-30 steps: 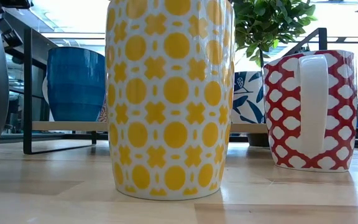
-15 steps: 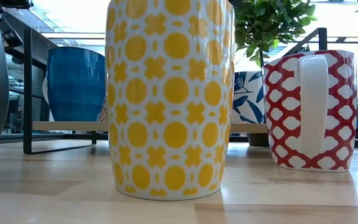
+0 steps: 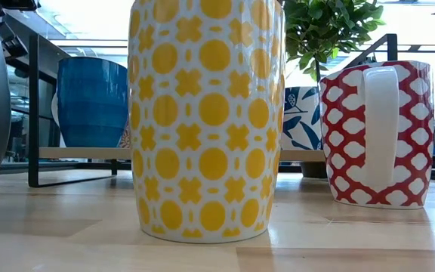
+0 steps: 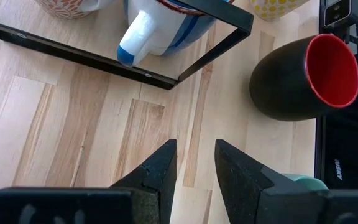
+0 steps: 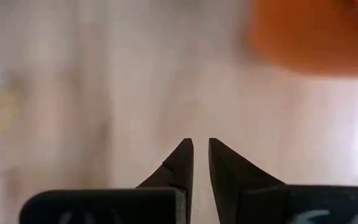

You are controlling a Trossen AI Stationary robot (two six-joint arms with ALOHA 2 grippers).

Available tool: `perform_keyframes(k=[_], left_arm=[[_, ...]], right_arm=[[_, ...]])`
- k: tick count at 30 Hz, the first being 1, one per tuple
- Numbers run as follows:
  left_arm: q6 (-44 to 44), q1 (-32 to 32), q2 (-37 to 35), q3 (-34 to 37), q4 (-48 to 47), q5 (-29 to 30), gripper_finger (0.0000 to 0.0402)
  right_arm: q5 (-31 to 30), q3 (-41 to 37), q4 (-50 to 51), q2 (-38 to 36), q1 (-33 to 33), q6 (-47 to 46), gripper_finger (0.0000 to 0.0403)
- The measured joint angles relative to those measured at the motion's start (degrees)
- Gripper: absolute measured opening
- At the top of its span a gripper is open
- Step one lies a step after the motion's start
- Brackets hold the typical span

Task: Place coffee mugs
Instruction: Put the light blue mug on the shelf

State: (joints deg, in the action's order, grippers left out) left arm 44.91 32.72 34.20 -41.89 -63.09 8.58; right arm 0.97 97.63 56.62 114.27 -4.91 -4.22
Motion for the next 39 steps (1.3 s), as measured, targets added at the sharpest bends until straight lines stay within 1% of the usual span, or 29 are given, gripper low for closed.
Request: perform_keyframes(k=[7, 10, 12, 14, 18, 21, 23, 25, 28, 30, 34, 36, 39], left_arm=[[-0.01, 0.00, 0.00, 0.00, -0.06, -0.02, 0.0099], [-0.01, 0.00, 0.01, 0.00, 0.01, -0.01, 0.0099], [0.00, 0.01, 0.01, 0.00, 0.06, -0.02, 0.0099], [0.09, 0.00, 0.01, 0.00, 0.02, -0.02, 0.0099], [1.37, 0.00, 0.01, 0.00, 0.04, -0.04, 0.0099], [1.97, 0.01, 0.01, 0.00, 0.04, -0.07, 0.0099], [1.97, -0.01, -0.01, 0.00, 0.04, -0.07, 0.0099], [1.99, 0.00, 0.00, 0.00, 0.04, -0.07, 0.0099], [2.00, -0.01, -0.01, 0.00, 0.04, -0.07, 0.0099], [2.51, 0.00, 0.01, 0.00, 0.04, -0.07, 0.0099], [4.63, 0.00, -0.01, 0.00, 0.04, -0.07, 0.0099], [5.40, -0.01, 0.00, 0.00, 0.04, -0.04, 0.0099], [6.02, 0.00, 0.00, 0.00, 0.04, -0.04, 0.0099]], right_arm=[[5.36, 7.30, 13.81, -1.32, -7.46, -5.36, 0.0029], [5.16, 9.50, 19.42, -1.42, -12.03, -7.32, 0.0029], [2.65, 9.02, 21.77, -2.11, -15.22, -7.35, 0.0029], [-1.60, 7.18, 21.00, -3.83, -17.94, -8.97, 0.0029], [-8.89, 0.12, 19.49, -10.87, -21.75, -19.36, 0.0029], [-12.04, -6.95, 17.39, -18.28, -25.18, -28.38, 0.0029], [-13.99, -12.42, 12.96, -24.25, -27.98, -31.81, 0.0029], [-16.53, -18.77, 5.80, -30.57, -30.62, -32.39, 0.0029], [-21.64, -29.94, -8.32, -40.49, -34.42, -29.57, 0.0029], [-23.13, -37.75, -19.33, -46.96, -36.36, -25.98, 0.0029], [-22.46, -52.51, -38.85, -58.17, -37.65, -18.39, 0.0029], [-21.78, -58.82, -46.03, -62.85, -37.59, -14.65, 0.0029], [-21.49, -66.70, -53.97, -69.06, -37.61, -10.06, 0.0029]])
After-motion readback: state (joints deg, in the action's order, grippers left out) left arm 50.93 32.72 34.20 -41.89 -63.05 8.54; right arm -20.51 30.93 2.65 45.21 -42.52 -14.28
